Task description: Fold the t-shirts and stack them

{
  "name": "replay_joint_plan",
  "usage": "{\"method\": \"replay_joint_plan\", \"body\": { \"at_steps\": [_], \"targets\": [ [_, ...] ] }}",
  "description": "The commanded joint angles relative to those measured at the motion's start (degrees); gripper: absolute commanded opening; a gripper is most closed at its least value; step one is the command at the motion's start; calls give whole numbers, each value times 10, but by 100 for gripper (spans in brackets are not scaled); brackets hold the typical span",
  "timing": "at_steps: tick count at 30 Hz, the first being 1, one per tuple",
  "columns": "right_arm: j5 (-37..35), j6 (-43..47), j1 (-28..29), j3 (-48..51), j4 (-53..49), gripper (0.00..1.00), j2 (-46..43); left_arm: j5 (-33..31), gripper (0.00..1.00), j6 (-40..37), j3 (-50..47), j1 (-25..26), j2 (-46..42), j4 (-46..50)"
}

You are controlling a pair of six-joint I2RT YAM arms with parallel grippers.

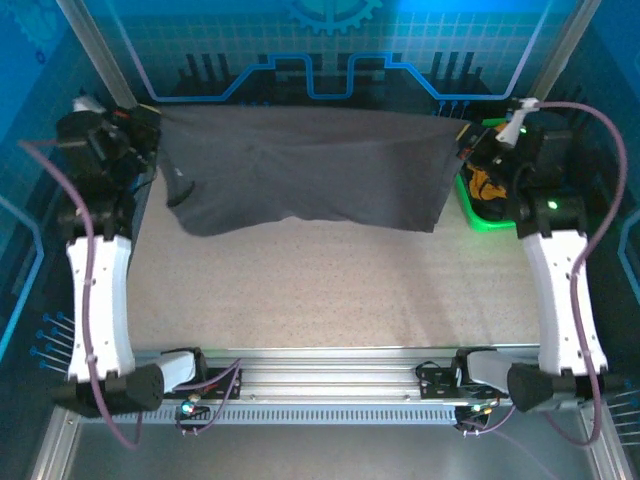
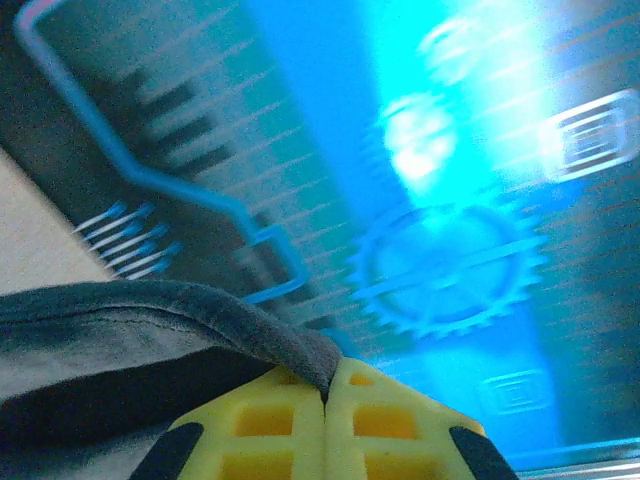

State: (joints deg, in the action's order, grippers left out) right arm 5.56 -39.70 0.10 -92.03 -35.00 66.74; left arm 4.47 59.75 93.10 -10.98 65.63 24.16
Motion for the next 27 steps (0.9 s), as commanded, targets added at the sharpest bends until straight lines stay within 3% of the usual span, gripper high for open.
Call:
{"method": "replay_joint_plan", "body": {
  "at_steps": [1,7,12,17,22,24,27],
  "targets": [
    [9,-23,-27,-26,12,0,-25,-64,0,10,68,-3,-11,0],
    [65,-56,-42,-36,40,0,30,10,0,56,128,-9,75,57],
    [112,-80,-41,-83,78,0,130,113,0,82,148,-30,177,16],
    [147,-83,-41,-200,72,0,246,185,0,67,320,-46,332,61],
    [149,-68,-40,-357,13,0,334,212,0,93,539,-57,465,79],
    [144,-66,-43,-410,-8,0,353,211,0,115,615,-62,494,75],
    [132,-67,-53,-462,-35,0,364,218,0,163,628,-68,484,39]
  ]
}}
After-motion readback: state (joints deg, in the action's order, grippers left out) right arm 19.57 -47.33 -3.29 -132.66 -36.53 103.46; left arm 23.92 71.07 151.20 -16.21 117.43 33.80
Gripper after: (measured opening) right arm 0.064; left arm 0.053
